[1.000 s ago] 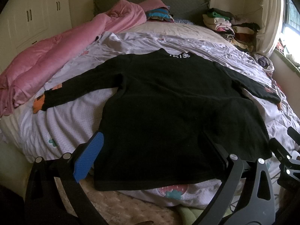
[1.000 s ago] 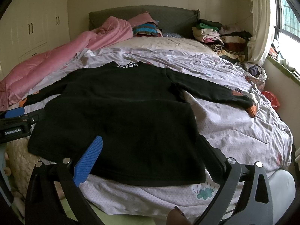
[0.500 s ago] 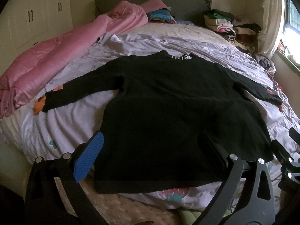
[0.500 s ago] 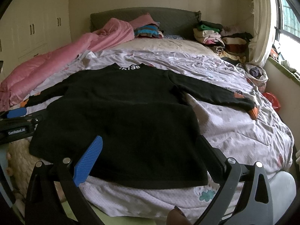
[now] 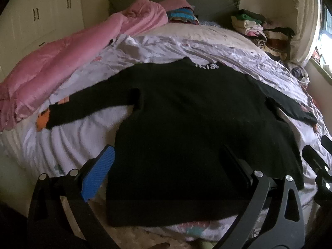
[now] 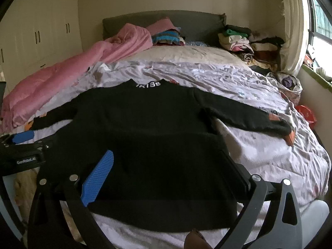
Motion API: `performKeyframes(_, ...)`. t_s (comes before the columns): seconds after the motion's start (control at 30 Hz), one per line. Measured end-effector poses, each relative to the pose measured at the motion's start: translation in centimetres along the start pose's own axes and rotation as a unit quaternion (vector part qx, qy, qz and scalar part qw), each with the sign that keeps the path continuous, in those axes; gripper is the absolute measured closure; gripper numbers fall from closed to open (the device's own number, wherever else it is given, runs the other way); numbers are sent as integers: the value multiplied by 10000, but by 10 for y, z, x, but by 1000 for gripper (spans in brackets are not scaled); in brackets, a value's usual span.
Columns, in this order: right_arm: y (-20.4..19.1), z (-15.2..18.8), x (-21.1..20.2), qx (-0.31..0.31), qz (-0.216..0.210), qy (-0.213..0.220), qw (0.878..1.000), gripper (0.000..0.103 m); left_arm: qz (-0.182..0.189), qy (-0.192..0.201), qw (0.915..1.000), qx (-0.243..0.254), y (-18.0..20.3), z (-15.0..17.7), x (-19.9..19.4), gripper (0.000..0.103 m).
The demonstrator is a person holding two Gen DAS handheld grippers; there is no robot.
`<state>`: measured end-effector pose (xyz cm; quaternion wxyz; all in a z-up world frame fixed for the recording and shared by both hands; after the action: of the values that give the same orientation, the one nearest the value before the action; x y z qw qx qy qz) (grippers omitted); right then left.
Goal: Fold small clothes
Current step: 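Move the right gripper to the orange cuff of the nearest sleeve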
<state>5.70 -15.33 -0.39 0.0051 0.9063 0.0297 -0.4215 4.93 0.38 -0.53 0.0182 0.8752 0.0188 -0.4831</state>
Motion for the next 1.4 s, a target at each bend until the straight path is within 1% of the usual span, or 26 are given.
performKeyframes(0.3, 3, -22, 14, 85, -61, 13, 9999, 4, -33, -41, 10000, -64, -2, -31, 9, 9)
performKeyframes(0.37, 4, -27, 19, 108, -108, -20, 9999, 4, 6, -16, 10000, -45, 0, -39, 10, 9)
performKeyframes(0.43, 7, -32, 23, 169, -92, -44, 9998, 4, -33, -10, 10000, -13, 2, -46, 12, 9)
performKeyframes(0.57, 14, -42, 31, 271, -67, -64, 9996, 4, 11, -38, 10000, 27, 8, -65, 17, 9)
performKeyframes(0.67, 20, -51, 36, 360, -65, -72, 9993, 4, -31, -36, 10000, 64, 13, -80, 19, 9)
performKeyframes(0.83, 29, -65, 43, 414, 2, -20, 9991, 4, 138, -59, 9997, 172, 28, -105, 21, 9)
performKeyframes(1.17, 62, -96, 57, 796, 153, 90, 9967, 4, 154, -49, 9988, 466, 60, -145, 31, 9)
performKeyframes(1.4, 92, -116, 63, 1130, 249, 133, 9932, 4, 275, -56, 9984, 487, 74, -173, 40, 9)
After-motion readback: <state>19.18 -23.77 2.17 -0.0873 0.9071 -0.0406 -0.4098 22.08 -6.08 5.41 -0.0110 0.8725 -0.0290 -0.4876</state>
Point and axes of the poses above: each gripper's, at about its wrist camera, not at the fingertips, and x roughly the way its jaws point, y to its right, z to its underside, the point moved 2 cm from there along x, roughly the way its jaws point, and after that the axes turned 11 degrees about -y, right-handed, at the moved point
